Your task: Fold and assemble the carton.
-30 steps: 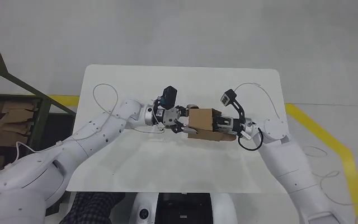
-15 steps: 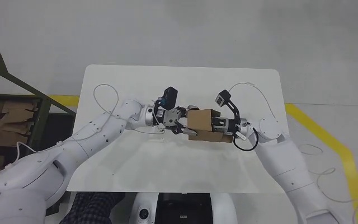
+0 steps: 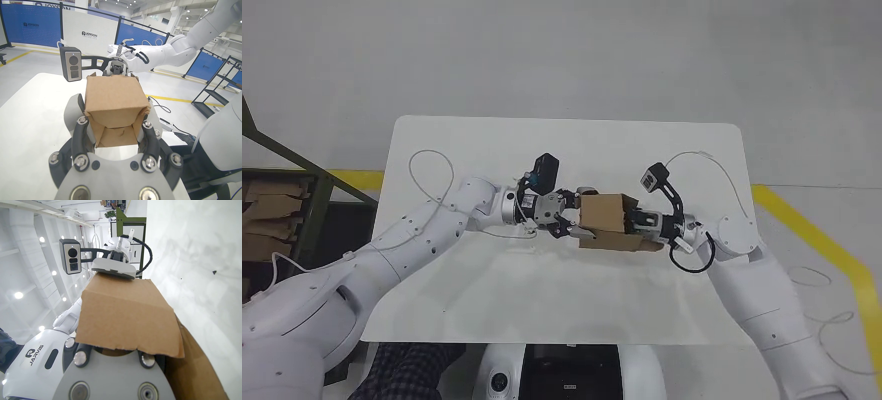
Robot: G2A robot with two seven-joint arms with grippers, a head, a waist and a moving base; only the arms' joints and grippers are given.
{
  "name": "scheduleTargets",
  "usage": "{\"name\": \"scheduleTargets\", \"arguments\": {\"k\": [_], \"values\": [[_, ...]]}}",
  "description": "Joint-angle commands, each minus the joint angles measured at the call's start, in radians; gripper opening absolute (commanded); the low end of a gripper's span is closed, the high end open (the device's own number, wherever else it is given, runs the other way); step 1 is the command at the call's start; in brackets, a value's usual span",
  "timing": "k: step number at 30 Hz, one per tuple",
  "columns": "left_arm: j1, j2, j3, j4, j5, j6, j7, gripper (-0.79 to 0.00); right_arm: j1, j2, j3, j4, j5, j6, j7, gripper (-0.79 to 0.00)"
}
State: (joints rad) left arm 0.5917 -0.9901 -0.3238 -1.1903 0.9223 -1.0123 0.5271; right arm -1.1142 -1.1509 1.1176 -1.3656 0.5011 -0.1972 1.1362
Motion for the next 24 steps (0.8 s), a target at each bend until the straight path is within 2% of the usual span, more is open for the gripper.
{"name": "scheduleTargets", "arguments": {"k": [1,24], "values": [[0.0,0.001,0.0,-0.001,0.002,0.0,0.005,-0.246,0.0,-0.001,-0.006,-0.003,-0.002,0.004,0.001,-0.785],[0.0,0.0,-0.005,-0.002,0.013,0.0,0.019,-0.249,0.055,-0.027,-0.103,0.038,0.041,-0.007,0.036,-0.785]]}}
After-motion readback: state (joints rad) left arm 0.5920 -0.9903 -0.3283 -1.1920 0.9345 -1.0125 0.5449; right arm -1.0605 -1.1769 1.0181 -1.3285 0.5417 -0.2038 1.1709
